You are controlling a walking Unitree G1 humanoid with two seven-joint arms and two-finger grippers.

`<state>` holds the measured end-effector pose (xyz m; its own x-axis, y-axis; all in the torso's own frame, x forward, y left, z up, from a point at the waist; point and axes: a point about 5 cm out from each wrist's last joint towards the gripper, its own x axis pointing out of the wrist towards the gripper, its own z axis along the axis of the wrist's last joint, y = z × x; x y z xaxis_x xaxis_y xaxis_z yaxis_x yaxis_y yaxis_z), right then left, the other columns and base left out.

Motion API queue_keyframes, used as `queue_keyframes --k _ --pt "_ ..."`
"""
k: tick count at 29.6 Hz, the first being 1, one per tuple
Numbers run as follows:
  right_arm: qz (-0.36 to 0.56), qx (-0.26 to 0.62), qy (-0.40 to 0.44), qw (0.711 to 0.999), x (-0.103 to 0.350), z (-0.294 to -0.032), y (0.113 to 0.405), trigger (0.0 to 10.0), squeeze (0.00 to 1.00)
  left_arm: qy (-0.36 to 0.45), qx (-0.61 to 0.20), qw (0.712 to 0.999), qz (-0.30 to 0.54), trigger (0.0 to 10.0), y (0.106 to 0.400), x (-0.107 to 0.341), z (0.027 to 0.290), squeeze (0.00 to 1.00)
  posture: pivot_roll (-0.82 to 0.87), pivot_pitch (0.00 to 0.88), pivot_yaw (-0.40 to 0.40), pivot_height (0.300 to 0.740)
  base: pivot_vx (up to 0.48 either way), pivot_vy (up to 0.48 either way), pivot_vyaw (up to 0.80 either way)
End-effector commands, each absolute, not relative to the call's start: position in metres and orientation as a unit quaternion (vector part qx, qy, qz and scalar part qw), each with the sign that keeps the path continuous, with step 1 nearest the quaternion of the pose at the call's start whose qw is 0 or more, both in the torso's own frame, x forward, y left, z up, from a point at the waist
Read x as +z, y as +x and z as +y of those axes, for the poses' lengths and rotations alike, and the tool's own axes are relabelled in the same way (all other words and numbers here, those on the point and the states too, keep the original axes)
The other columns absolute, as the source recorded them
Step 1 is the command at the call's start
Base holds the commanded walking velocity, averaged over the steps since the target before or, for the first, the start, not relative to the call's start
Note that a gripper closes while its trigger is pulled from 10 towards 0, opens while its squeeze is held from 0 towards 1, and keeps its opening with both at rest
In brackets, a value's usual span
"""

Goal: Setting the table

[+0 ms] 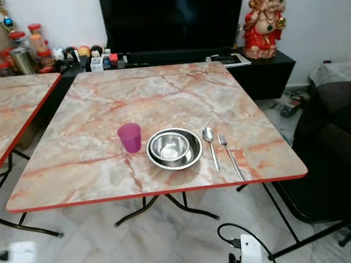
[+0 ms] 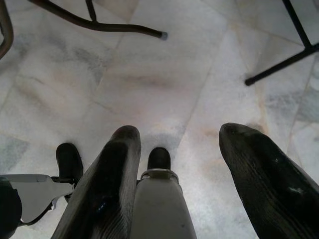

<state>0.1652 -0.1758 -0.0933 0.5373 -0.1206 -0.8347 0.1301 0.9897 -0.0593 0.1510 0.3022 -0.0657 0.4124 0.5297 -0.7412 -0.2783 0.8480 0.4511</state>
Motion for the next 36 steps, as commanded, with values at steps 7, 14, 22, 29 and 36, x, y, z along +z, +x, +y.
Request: queue_keyframes --k 7,14,22,29,36 --pt "0.475 -0.075 0.001 0.877 -0.092 -0.181 0.166 10.0 0.0 0.084 0.122 0.871 0.468 10.0 0.169 -0.074 0.261 0.0 -0.02 0.0 0.057 0.74 0.0 0.0 0.0" --pt "0.474 -0.075 0.0 0.877 -0.092 -0.182 0.167 10.0 0.0 0.059 0.1 0.881 0.458 10.0 0.174 -0.074 0.252 0.0 -0.02 0.0 0.054 0.74 0.0 0.0 0.0" --pt "0.478 -0.08 0.003 0.875 -0.093 -0.184 0.163 10.0 0.0 0.054 0.088 0.883 0.459 10.0 0.178 -0.077 0.234 0.0 -0.02 0.0 0.045 0.74 0.0 0.0 0.8" --pt "0.478 -0.078 0.001 0.875 -0.093 -0.185 0.164 10.0 0.0 0.045 0.1 0.879 0.463 10.0 0.173 -0.08 0.233 0.0 -0.01 0.0 0.031 0.74 0.0 0.0 0.8" --pt "0.478 -0.076 0.0 0.875 -0.093 -0.186 0.164 10.0 0.0 0.041 0.102 0.88 0.462 10.0 0.173 -0.081 0.231 0.0 -0.01 0.0 0.026 0.74 0.0 0.0 0.75"
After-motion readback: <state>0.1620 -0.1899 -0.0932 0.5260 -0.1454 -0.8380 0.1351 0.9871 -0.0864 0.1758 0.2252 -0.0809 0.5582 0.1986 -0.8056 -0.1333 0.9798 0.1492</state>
